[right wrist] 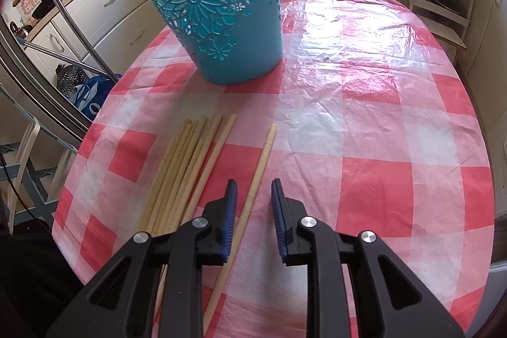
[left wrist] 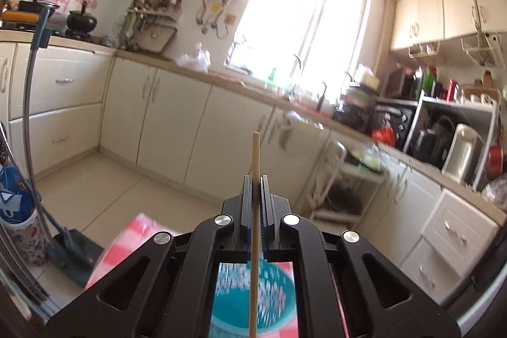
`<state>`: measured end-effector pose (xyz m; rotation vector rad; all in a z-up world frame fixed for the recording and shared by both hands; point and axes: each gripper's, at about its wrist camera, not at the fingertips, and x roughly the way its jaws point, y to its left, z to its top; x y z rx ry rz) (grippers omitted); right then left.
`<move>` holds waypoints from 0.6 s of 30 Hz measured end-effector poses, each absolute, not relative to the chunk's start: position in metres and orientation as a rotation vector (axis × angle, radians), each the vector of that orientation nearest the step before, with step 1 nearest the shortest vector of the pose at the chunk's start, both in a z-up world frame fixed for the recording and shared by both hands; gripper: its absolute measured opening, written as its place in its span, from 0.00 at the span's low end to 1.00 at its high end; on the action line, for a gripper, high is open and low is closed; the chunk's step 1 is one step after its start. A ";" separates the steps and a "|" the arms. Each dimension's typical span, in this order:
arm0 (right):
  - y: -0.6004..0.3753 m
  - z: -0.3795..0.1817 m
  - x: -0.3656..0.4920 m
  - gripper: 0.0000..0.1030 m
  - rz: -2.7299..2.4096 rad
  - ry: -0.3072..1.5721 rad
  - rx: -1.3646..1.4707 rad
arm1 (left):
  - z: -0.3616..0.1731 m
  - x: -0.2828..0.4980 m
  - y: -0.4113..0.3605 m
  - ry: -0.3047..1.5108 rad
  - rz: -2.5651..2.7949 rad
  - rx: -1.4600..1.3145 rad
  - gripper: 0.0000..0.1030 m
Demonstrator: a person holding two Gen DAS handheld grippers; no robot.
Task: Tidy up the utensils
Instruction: 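Carry the chopstick with the left tool over the teal basket and release it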
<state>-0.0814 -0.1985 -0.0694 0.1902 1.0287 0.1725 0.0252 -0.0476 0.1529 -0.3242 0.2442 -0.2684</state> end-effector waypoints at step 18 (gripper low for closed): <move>-0.198 -0.069 -0.077 0.24 0.183 1.042 0.180 | 0.061 0.077 -0.072 0.408 -0.175 -0.149 0.04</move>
